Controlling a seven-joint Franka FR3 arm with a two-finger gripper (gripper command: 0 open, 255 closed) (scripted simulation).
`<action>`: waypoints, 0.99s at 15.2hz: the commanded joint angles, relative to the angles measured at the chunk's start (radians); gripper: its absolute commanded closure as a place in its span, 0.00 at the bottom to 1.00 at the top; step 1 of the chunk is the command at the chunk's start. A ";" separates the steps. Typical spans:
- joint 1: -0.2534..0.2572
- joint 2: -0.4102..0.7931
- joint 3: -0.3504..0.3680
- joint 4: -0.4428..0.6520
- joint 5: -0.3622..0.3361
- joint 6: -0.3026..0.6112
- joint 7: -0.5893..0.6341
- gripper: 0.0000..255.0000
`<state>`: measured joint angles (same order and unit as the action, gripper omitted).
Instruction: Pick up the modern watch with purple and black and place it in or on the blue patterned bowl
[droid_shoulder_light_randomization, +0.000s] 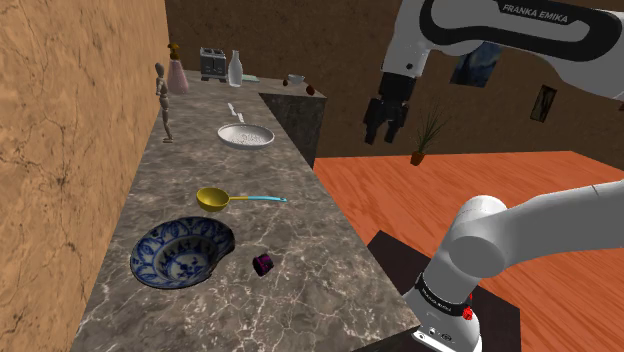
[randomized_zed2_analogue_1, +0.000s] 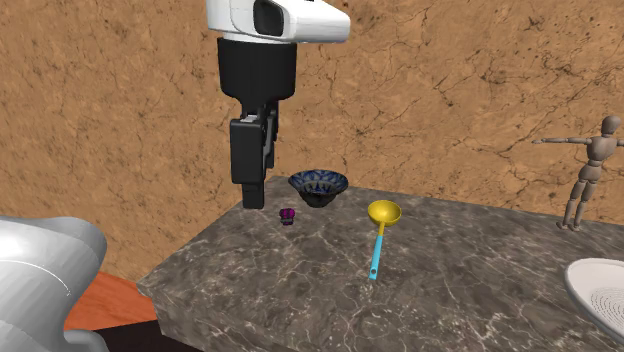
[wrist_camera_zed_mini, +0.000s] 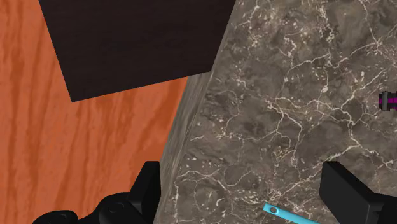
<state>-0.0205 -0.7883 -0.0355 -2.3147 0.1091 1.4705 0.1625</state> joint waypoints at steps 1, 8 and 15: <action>0.000 0.000 0.000 0.000 0.000 0.000 0.000 0.00; 0.044 0.035 0.172 -0.087 0.078 0.150 0.154 0.00; 0.079 0.150 0.349 -0.110 0.132 0.313 0.310 0.00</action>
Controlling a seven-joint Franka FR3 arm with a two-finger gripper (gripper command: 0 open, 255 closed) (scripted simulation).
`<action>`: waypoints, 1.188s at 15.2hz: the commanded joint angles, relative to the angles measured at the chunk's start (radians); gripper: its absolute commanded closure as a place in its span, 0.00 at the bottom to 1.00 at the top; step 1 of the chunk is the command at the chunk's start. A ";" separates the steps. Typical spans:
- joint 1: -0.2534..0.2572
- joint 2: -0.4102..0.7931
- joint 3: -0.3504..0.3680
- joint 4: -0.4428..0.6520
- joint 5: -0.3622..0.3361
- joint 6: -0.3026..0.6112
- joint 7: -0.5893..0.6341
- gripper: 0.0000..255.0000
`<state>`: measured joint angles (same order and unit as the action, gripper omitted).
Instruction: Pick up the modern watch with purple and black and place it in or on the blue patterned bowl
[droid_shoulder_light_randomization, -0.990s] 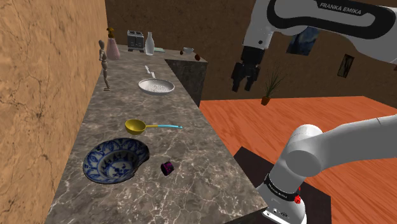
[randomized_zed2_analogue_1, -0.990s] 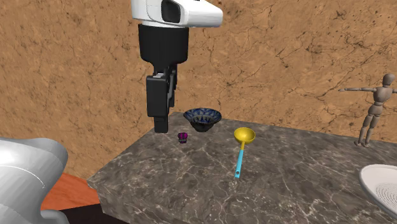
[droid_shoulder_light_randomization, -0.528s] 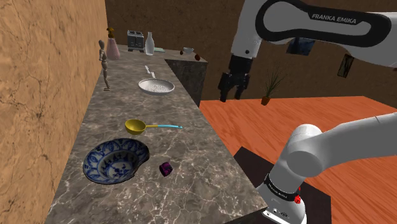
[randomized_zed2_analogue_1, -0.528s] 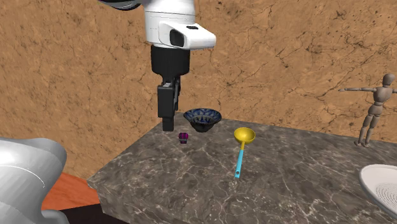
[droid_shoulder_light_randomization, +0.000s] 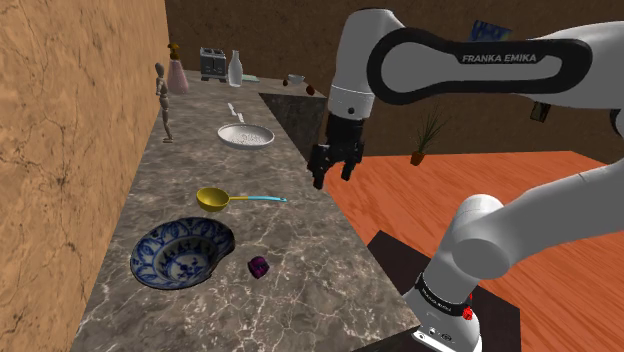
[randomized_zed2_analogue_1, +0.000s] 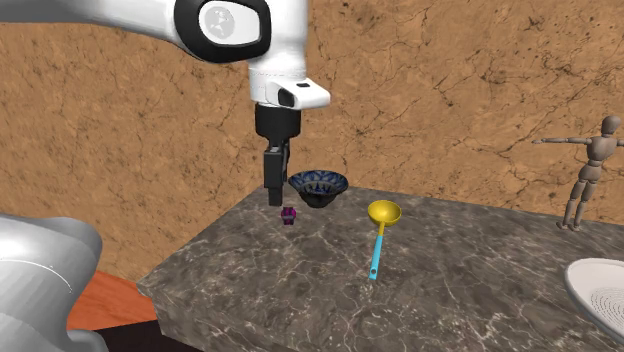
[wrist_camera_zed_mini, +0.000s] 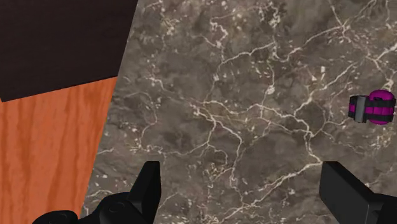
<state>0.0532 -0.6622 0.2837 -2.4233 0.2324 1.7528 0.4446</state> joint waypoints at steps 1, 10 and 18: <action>0.008 0.047 0.056 0.001 0.012 0.054 0.051 0.00; -0.002 0.322 0.292 0.083 -0.039 0.257 0.293 0.00; -0.021 0.556 0.418 0.161 -0.190 0.373 0.493 0.00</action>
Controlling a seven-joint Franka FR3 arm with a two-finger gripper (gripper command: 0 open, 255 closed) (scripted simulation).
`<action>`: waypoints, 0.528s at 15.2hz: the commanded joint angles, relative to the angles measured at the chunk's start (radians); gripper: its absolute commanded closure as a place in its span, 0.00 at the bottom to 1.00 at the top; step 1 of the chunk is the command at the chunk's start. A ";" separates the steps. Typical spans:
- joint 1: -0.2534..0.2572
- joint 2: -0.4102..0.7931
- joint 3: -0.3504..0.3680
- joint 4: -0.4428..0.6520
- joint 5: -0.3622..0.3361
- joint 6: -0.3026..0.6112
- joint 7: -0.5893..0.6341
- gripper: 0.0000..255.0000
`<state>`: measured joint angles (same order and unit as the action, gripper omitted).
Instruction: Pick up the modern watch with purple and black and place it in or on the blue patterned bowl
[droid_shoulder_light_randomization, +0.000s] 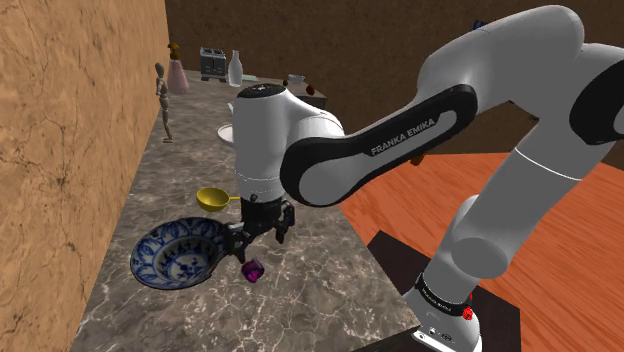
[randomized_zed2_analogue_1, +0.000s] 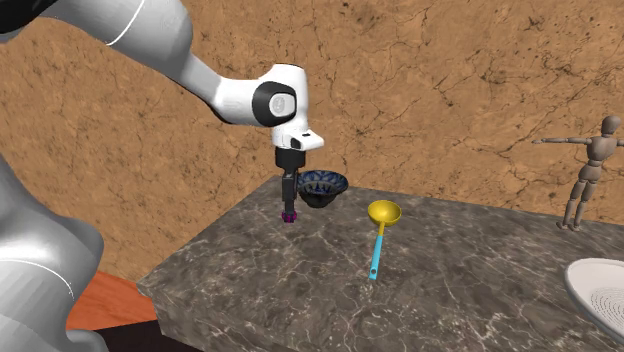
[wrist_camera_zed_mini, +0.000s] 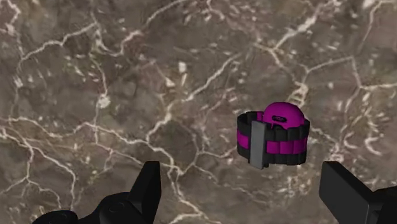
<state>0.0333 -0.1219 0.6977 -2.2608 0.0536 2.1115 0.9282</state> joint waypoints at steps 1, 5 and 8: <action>-0.002 0.023 0.006 -0.010 -0.016 0.028 0.014 0.00; -0.004 0.061 0.012 -0.044 -0.044 0.091 0.035 0.00; -0.004 0.061 0.012 -0.044 -0.044 0.091 0.035 0.00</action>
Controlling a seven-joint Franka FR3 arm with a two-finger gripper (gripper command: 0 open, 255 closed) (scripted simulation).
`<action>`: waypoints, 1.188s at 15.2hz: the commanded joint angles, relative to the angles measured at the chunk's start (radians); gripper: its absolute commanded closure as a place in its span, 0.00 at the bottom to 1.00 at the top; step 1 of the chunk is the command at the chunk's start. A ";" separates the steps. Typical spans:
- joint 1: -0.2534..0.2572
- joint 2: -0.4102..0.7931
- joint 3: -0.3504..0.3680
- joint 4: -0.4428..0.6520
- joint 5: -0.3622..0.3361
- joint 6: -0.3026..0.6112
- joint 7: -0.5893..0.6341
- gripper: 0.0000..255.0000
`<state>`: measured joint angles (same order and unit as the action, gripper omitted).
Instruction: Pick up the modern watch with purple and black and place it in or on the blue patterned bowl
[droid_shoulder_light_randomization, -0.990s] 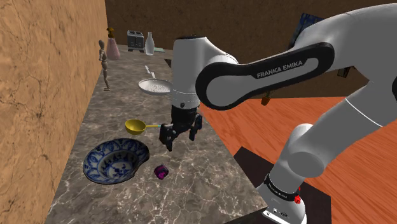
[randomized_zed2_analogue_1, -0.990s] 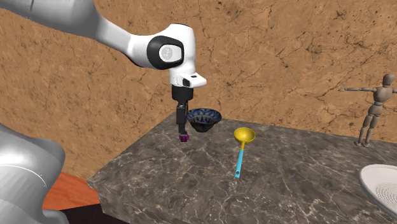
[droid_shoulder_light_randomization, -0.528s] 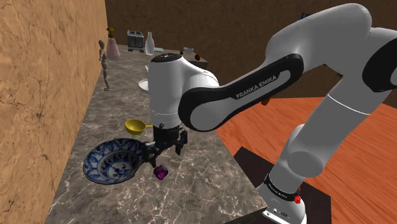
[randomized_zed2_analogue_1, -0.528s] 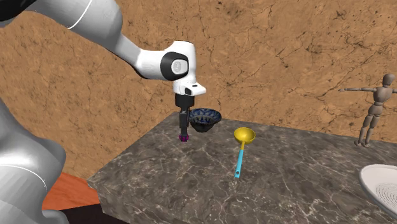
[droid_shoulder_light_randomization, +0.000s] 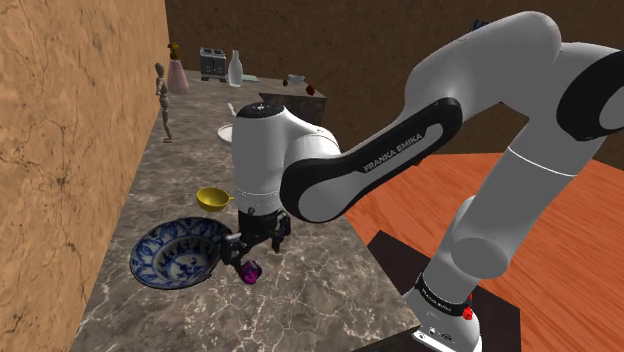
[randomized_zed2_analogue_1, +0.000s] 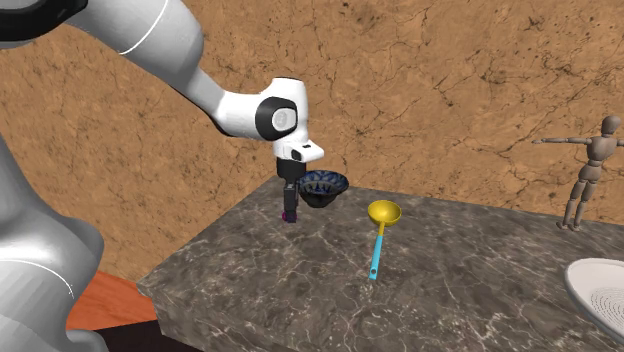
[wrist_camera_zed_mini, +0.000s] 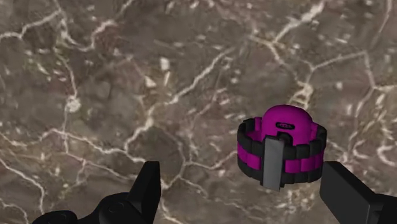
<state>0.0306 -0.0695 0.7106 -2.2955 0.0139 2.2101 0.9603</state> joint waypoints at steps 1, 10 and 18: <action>-0.002 0.008 -0.001 -0.009 -0.004 -0.007 0.003 0.00; -0.005 -0.005 -0.006 -0.012 0.006 -0.014 -0.012 1.00; -0.001 -0.021 -0.005 0.010 0.017 -0.048 -0.015 1.00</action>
<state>0.0297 -0.0862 0.7073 -2.2947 0.0285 2.1742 0.9491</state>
